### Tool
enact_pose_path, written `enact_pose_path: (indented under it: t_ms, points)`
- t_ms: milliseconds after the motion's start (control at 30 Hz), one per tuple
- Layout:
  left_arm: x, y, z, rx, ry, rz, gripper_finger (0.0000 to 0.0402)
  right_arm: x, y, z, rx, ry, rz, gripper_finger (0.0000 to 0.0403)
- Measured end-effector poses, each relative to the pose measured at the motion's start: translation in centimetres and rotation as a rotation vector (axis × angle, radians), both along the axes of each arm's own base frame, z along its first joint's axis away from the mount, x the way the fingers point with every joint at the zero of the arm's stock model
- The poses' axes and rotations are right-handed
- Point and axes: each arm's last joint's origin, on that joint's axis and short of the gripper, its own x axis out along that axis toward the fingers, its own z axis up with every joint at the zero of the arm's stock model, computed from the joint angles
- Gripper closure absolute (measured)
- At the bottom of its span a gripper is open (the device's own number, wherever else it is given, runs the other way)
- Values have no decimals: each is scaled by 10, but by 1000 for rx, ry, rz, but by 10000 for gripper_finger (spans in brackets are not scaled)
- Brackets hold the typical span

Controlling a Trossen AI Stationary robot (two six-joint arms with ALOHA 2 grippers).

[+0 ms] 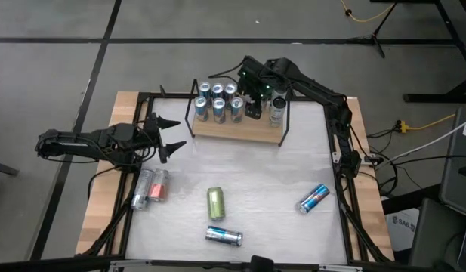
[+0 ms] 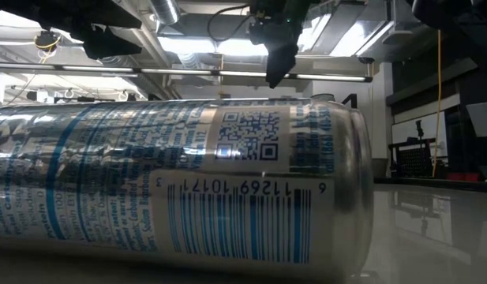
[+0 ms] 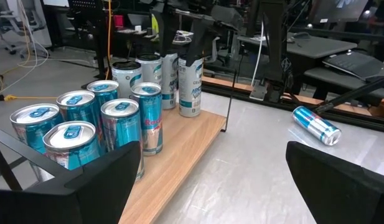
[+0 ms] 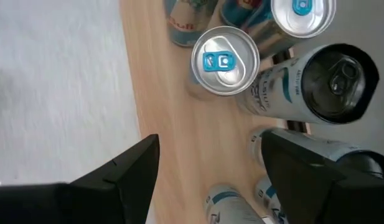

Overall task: Place canned beverage on shelf
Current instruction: Put the blue soda can on the shelf aligned with the other blue soda can

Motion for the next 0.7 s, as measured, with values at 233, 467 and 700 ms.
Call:
enact_pose_path:
  t_ms: [233,467,700]
  points:
    - [0,0,0,0,0,0,6,3,-2,-28,54,69,-41,132]
    - [0,0,0,0,0,2,6,13,-7,-76,64,97,-38,132]
    - [0,0,0,1,0,5,6,23,-12,-89,-5,20,-44,132]
